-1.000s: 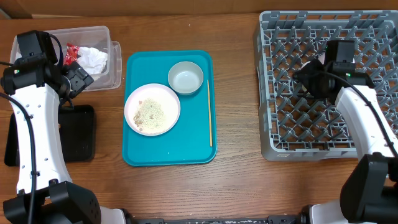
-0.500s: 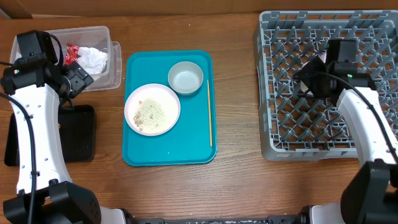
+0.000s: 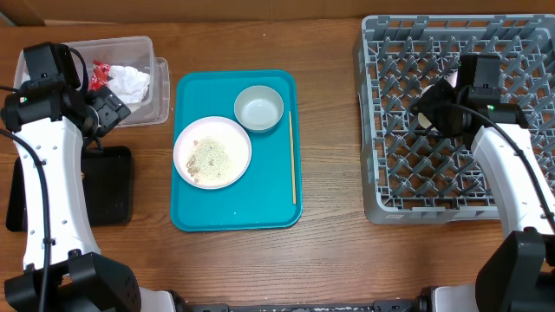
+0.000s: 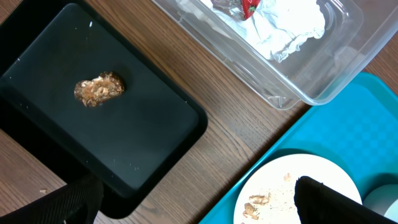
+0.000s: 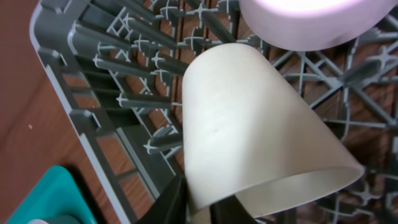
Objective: Sort waste into correct bins and load items into the dishwasher
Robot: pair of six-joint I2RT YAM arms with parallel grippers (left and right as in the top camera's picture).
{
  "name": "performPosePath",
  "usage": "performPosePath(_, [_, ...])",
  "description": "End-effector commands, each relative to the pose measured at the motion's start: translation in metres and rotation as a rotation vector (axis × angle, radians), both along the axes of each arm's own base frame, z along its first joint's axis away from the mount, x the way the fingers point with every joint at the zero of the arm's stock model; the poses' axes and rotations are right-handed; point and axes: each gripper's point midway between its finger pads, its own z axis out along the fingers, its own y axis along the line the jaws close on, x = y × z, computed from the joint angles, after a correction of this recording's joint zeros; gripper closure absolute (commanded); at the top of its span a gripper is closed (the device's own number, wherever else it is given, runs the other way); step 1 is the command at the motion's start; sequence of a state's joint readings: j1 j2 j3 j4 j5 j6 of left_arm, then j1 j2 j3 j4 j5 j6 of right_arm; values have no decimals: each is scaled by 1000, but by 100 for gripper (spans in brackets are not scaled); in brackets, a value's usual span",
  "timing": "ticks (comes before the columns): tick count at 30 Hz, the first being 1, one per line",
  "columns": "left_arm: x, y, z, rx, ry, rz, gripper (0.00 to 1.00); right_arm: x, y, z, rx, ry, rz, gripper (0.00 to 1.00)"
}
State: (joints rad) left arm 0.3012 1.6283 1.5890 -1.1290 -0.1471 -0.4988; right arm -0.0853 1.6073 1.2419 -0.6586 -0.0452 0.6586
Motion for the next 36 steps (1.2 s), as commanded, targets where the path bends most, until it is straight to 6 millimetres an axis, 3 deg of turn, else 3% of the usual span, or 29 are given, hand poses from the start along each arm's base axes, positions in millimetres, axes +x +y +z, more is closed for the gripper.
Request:
performPosePath(1, [-1,1,-4,1,11,13,0,3,-5,16,-21,-40,-11,88])
performPosePath(5, [-1,1,-4,1,11,13,0,3,-5,16,-20,-39,-11,96])
performPosePath(8, [-1,1,-4,2,11,13,0,2,-4,18,-18,-44,-9,96])
performPosePath(13, [-1,1,-4,1,11,13,0,-1,-1,44,-16,-109,9,96])
performPosePath(19, [0,1,-4,1,11,13,0,-16,17,91,-63,-236,217,96])
performPosePath(28, [0,1,-4,2,11,13,0,-26,60,91,177,-320,582,96])
performPosePath(30, [0,1,-4,2,11,13,0,-26,57,89,250,-354,627,96])
performPosePath(36, [0,1,-4,2,11,13,0,-27,13,83,480,-450,630,96])
